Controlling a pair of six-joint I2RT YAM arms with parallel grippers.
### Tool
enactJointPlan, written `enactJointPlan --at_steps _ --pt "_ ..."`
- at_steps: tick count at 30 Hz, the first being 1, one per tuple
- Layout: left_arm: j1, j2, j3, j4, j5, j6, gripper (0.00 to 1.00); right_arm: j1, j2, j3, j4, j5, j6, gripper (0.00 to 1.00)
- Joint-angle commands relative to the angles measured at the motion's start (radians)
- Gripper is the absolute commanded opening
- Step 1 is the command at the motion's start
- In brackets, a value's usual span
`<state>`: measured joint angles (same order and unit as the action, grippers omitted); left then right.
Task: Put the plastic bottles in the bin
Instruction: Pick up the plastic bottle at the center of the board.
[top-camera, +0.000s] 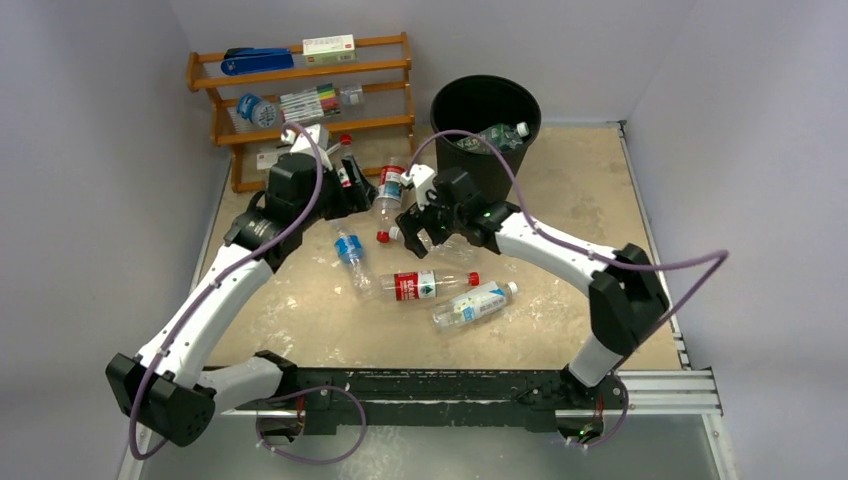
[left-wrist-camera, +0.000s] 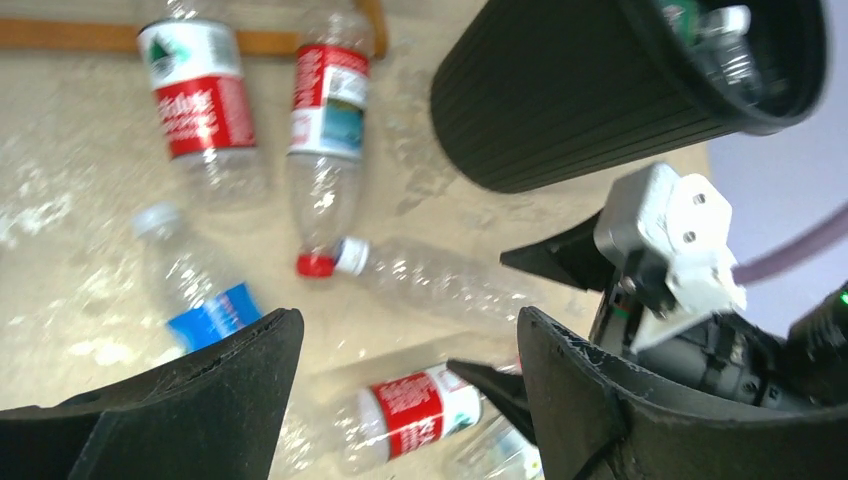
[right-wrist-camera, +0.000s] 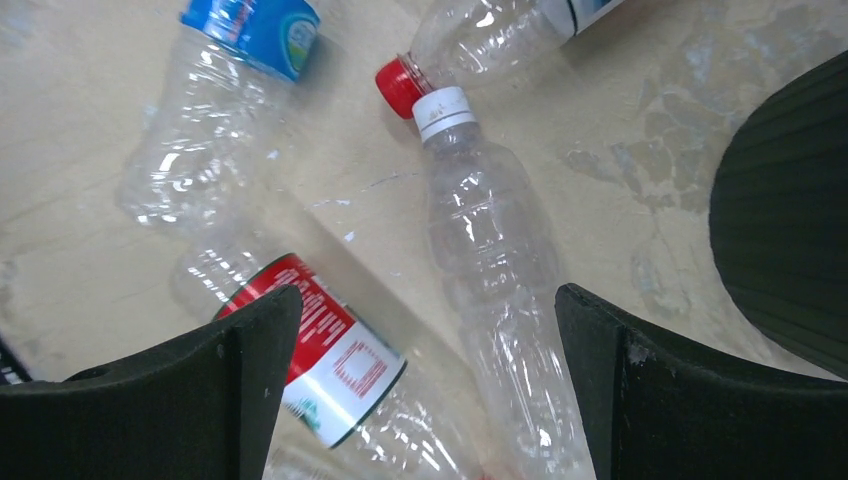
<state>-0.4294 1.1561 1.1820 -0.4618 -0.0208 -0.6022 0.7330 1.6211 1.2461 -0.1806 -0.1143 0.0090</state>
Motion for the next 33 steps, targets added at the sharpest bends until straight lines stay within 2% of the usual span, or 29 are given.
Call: enactJointPlan --at_steps 1,12,16,18,21,22,29,33 --pt "0.002 -0.075 -0.083 -0.053 -0.107 -0.043 0.79 0.014 0.087 0.033 0.087 0.045 -0.079 0.99" --pt "0.002 -0.133 -0.241 -0.032 -0.133 -0.113 0.81 0.014 0.321 0.093 0.09 0.114 -0.127 0.98" --pt "0.002 -0.14 -0.266 -0.03 -0.148 -0.122 0.82 0.014 0.363 0.113 0.074 0.119 -0.133 0.84" --pt "0.003 -0.14 -0.272 -0.033 -0.155 -0.123 0.82 0.014 0.348 0.111 0.073 0.116 -0.13 0.74" --pt "0.003 -0.131 -0.282 -0.035 -0.168 -0.124 0.83 0.014 0.3 0.114 0.047 0.083 -0.127 0.54" --pt "0.002 -0.127 -0.287 -0.035 -0.17 -0.124 0.83 0.014 0.281 0.119 0.04 0.078 -0.118 0.52" --pt "0.002 -0.112 -0.332 -0.02 -0.188 -0.132 0.83 0.01 0.099 0.225 -0.015 0.135 -0.116 0.51" --pt "0.003 -0.108 -0.346 -0.008 -0.187 -0.136 0.84 -0.042 0.043 0.38 -0.055 0.15 -0.116 0.51"
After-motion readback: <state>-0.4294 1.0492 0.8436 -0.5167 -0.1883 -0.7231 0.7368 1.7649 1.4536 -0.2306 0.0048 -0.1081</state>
